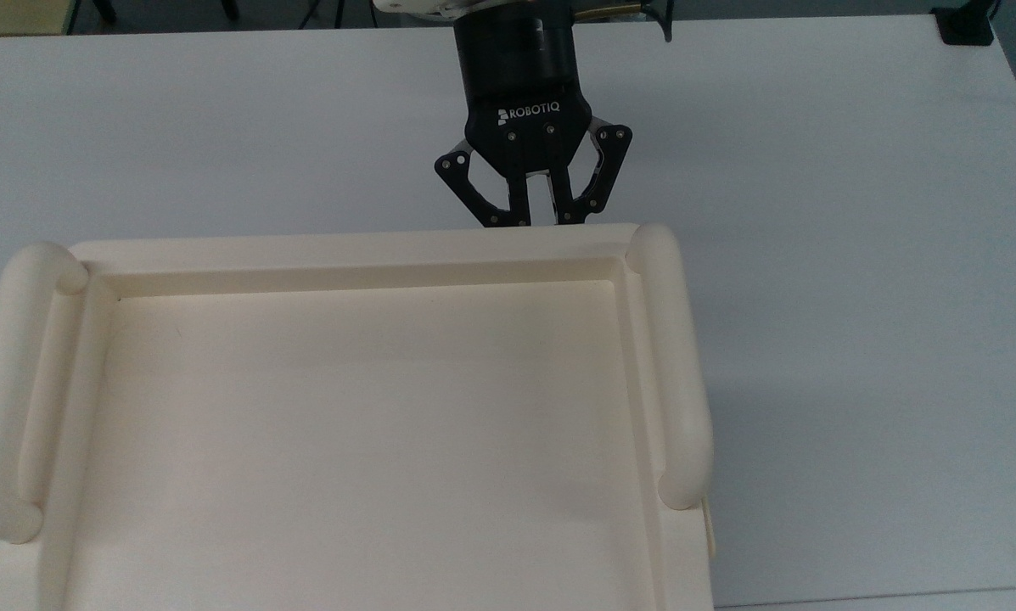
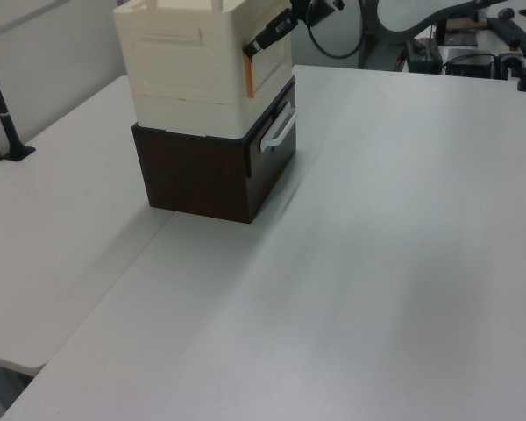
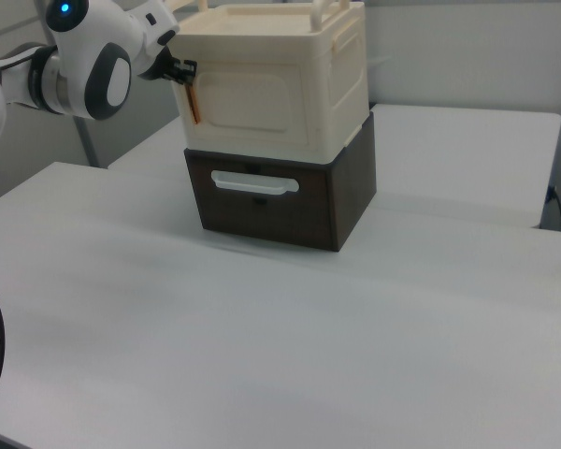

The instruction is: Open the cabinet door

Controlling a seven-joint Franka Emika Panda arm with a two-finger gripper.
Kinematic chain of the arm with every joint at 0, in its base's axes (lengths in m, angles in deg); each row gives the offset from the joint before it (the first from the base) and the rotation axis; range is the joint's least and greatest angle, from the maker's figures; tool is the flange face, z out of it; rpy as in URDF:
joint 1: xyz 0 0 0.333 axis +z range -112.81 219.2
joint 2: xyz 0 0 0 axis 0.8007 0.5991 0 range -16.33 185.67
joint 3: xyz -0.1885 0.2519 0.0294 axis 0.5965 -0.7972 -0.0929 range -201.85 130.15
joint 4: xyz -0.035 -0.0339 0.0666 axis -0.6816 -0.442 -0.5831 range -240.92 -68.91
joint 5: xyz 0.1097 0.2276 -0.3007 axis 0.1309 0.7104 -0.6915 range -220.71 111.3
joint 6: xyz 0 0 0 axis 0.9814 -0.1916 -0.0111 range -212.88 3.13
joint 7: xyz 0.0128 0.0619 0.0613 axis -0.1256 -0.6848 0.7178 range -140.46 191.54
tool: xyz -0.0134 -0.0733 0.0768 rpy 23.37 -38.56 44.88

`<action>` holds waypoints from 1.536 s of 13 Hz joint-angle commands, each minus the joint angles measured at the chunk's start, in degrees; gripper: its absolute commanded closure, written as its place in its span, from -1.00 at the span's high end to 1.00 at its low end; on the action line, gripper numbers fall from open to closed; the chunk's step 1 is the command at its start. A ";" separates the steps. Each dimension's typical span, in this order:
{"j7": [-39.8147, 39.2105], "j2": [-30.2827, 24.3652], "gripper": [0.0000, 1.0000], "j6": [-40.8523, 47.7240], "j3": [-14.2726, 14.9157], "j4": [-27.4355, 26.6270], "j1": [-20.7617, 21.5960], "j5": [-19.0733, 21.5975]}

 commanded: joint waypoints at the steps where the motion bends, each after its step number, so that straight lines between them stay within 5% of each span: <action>1: 0.25 2.41 -0.75 -2.42 -0.06 1.37 0.54 -1.94; 20: -0.19 -4.71 -0.73 3.91 -0.06 -4.78 -3.41 -1.68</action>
